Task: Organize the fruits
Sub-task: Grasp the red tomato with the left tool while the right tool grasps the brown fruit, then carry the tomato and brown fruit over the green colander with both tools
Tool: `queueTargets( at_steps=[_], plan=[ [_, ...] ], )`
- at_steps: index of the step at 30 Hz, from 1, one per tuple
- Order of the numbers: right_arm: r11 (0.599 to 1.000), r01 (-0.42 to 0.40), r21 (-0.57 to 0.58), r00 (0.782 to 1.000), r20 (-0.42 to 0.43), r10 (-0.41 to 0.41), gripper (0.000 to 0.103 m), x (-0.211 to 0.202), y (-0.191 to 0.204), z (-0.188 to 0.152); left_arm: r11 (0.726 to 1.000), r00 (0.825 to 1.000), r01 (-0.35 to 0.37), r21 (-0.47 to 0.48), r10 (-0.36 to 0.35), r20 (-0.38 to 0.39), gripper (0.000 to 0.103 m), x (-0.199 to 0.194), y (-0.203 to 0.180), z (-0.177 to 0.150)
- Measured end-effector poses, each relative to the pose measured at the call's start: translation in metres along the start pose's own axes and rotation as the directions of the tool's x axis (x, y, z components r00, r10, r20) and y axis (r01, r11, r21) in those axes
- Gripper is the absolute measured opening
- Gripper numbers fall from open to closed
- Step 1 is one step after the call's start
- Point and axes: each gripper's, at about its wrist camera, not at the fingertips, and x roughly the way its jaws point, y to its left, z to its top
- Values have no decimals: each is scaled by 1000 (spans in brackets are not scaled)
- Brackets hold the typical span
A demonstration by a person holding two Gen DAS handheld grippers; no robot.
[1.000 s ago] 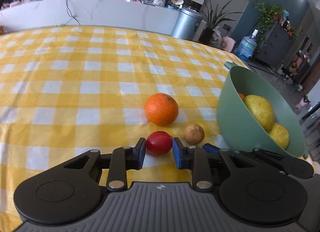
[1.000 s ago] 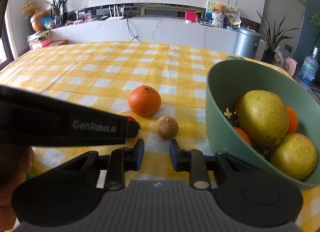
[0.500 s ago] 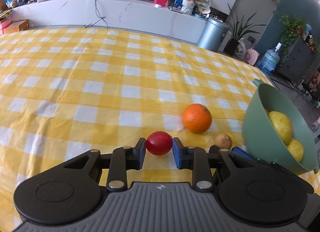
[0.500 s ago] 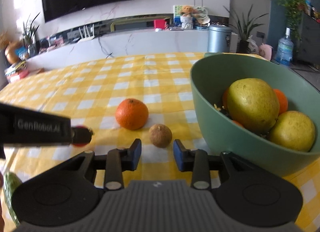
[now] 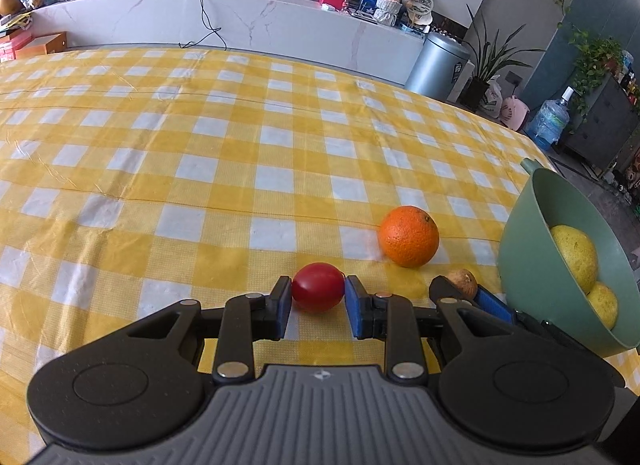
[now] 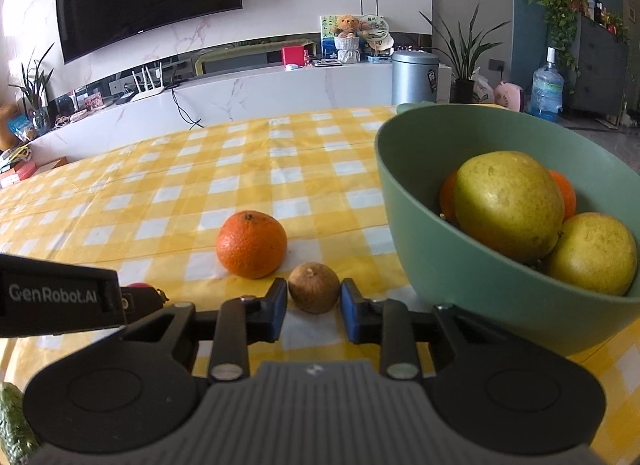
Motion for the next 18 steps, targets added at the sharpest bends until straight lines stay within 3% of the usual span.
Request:
queueTargets(
  at_steps=[7, 18],
  plan=[
    [1000, -16, -10, 1000, -3, 16, 25, -3, -1, 0, 1000, 1000, 0, 1, 0, 0, 32, 0, 0, 0],
    [993, -105, -56, 994, -11, 105, 25, -32, -4, 2, 999, 1000, -12, 29, 11, 12, 32, -21, -7, -4]
  ],
)
